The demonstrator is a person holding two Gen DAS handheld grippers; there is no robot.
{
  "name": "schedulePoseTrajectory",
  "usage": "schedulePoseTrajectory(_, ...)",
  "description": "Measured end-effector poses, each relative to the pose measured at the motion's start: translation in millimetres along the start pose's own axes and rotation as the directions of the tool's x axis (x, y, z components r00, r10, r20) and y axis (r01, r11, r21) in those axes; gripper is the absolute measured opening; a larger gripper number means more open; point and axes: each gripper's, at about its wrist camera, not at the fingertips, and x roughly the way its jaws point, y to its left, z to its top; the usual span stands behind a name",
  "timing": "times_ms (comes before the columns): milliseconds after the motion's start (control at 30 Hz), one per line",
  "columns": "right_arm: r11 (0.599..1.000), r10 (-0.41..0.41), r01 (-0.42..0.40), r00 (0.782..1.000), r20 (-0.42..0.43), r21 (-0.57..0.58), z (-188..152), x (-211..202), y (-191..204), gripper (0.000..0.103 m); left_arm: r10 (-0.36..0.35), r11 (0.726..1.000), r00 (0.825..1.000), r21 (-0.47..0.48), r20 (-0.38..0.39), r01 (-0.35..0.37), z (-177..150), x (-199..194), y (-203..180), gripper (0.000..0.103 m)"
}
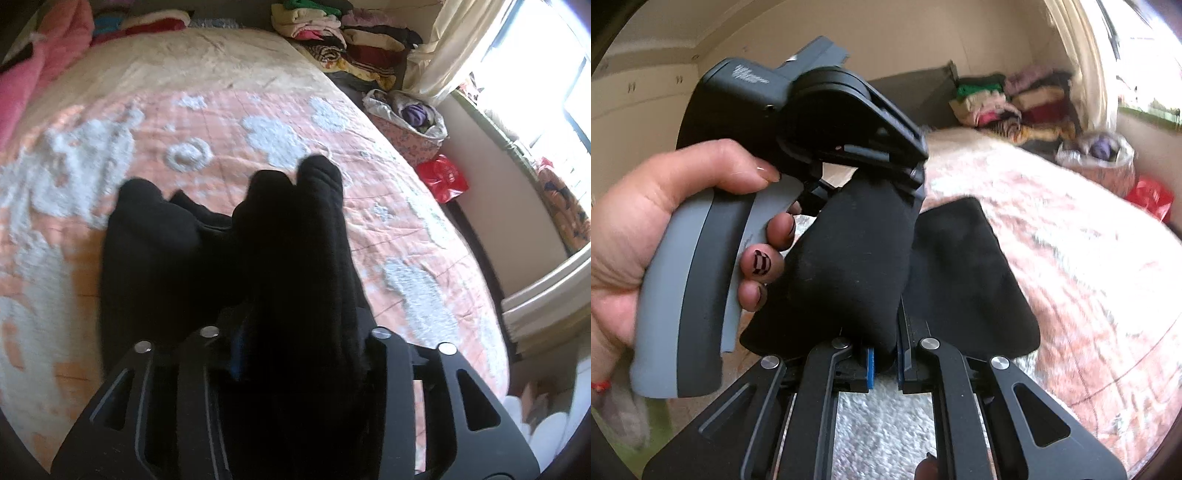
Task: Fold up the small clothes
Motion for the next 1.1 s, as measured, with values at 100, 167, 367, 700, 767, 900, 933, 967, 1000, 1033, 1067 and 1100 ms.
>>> schedulePoseTrajectory(100, 0.996, 0.045, -0.042, 0.998, -0.04, 0.082, -3.7, 3.5, -16.1, 0.007, -0.053, 0.998, 0.999, -0.024, -0.012, 0.053, -0.1, 9.6, 1.1, 0.056)
schedulePoseTrajectory(167, 0.989, 0.072, -0.062, 0.995, -0.07, 0.134, -7.7, 7.1, -25.3, 0.008, -0.106, 0.993, 0.994, -0.049, -0.009, 0.106, -0.2, 12.1, 3.4, 0.072)
schedulePoseTrajectory(367, 0.948, 0.191, -0.148, 0.973, -0.13, 0.283, -5.3, 15.2, -52.3, 0.025, -0.109, 0.992, 0.993, -0.05, 0.054, 0.112, -5.6, -9.3, 11.8, 0.072)
schedulePoseTrajectory(700, 0.872, 0.353, -0.247, 0.915, -0.194, 0.423, 53.1, 47.9, -91.1, 0.064, 0.057, 0.998, 0.989, -0.019, 0.139, -0.055, -36.8, -41.9, 59.9, 0.072)
schedulePoseTrajectory(767, 0.876, 0.346, -0.227, 0.911, -0.226, 0.425, 67.8, 63.7, -94.1, 0.064, 0.085, 0.996, 0.986, -0.008, 0.147, -0.084, -41.4, -45.6, 63.1, 0.072)
schedulePoseTrajectory(900, 0.927, 0.263, -0.152, 0.915, -0.306, 0.342, 86.9, 92.7, -86.5, 0.032, 0.116, 0.993, 0.982, -0.009, 0.152, -0.116, -46.2, -50.0, 73.4, 0.073)
schedulePoseTrajectory(933, 0.944, 0.229, -0.129, 0.919, -0.32, 0.303, 88.5, 96.7, -81.4, 0.025, 0.123, 0.992, 0.981, -0.008, 0.151, -0.124, -46.9, -50.0, 75.6, 0.073)
schedulePoseTrajectory(967, 0.962, 0.198, -0.118, 0.92, -0.337, 0.246, 86.1, 98.2, -70.8, 0.022, 0.135, 0.991, 0.979, -0.01, 0.149, -0.135, -47.4, -49.4, 78.2, 0.073)
schedulePoseTrajectory(1000, 0.973, 0.175, -0.111, 0.923, -0.341, 0.201, 90.7, 98.8, -63.4, 0.021, 0.14, 0.99, 0.979, -0.013, 0.146, -0.139, -48.3, -49.2, 80.8, 0.073)
schedulePoseTrajectory(1033, 0.981, 0.162, -0.113, 0.927, -0.339, 0.159, 95.0, 98.5, -58.3, 0.02, 0.137, 0.991, 0.98, -0.02, 0.144, -0.135, -49.3, -48.9, 83.3, 0.073)
schedulePoseTrajectory(1067, 0.989, 0.145, -0.127, 0.937, -0.318, 0.078, 102.6, 89.4, -45.7, 0.02, 0.133, 0.991, 0.98, -0.023, 0.145, -0.131, -51.2, -49.7, 83.4, 0.073)
schedulePoseTrajectory(1100, 0.99, 0.141, -0.141, 0.945, -0.296, 0.024, 109.6, 83.9, -38.1, 0.02, 0.126, 0.992, 0.981, -0.024, 0.146, -0.123, -52.6, -50.4, 83.1, 0.073)
